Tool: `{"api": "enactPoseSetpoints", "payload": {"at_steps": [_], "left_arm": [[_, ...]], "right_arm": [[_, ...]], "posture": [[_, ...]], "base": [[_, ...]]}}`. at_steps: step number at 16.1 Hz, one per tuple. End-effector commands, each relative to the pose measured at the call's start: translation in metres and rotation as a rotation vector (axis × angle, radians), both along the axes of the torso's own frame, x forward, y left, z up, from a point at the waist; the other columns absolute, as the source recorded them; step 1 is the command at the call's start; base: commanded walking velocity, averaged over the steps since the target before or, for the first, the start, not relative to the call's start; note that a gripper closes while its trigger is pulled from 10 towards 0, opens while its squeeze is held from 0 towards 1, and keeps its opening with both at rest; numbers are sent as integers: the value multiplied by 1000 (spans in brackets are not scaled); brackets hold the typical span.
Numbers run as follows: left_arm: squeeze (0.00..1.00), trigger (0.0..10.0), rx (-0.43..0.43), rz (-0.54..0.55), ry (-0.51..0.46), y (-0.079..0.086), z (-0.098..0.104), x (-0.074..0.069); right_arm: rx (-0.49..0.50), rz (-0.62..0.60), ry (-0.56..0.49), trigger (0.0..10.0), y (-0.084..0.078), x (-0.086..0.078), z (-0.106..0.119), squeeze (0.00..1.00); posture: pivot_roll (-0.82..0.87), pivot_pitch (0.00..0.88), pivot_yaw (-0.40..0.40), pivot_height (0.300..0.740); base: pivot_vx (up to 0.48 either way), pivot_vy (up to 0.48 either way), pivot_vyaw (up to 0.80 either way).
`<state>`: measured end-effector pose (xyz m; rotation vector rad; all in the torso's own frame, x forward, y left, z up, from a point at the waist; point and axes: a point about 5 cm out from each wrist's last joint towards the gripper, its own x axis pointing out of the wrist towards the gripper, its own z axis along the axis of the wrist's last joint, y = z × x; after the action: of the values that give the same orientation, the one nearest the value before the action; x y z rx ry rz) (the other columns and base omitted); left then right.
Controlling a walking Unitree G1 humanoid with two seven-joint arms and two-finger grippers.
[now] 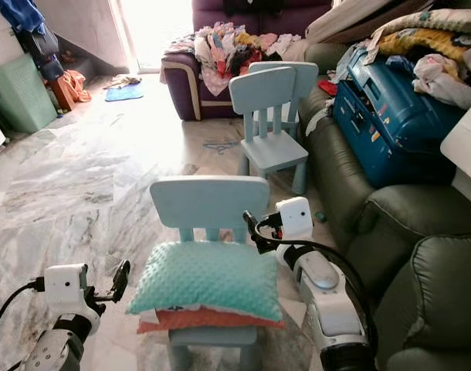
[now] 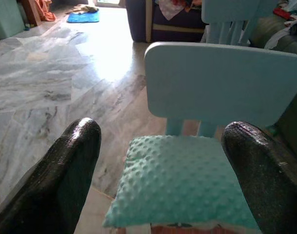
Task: Move the pillow to the sofa
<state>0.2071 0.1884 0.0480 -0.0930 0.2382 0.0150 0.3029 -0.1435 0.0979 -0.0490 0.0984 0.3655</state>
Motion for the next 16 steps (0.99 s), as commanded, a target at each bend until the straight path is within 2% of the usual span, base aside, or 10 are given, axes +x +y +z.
{"api": "enactPoseSetpoints", "payload": {"at_steps": [1,9,11,16], "left_arm": [[0,10000,12,3,4,1,1,-2],[0,10000,2,7,30,-3,-2,-17],[0,10000,1,10,50,-4,-4,-24],[0,10000,-2,15,71,-5,-5,-32]], "right_arm": [[7,21,-3,10000,3,-1,2,0],[-14,41,20,10000,0,-11,0,0],[-17,49,32,10000,0,-15,-1,0],[-26,59,54,10000,-1,-20,-3,0]], "posture": [[-148,14,32,680],[-139,58,20,680],[-135,76,17,680],[-127,99,14,646]], "base": [[0,0,0],[0,0,0],[0,0,0],[0,0,0]]}}
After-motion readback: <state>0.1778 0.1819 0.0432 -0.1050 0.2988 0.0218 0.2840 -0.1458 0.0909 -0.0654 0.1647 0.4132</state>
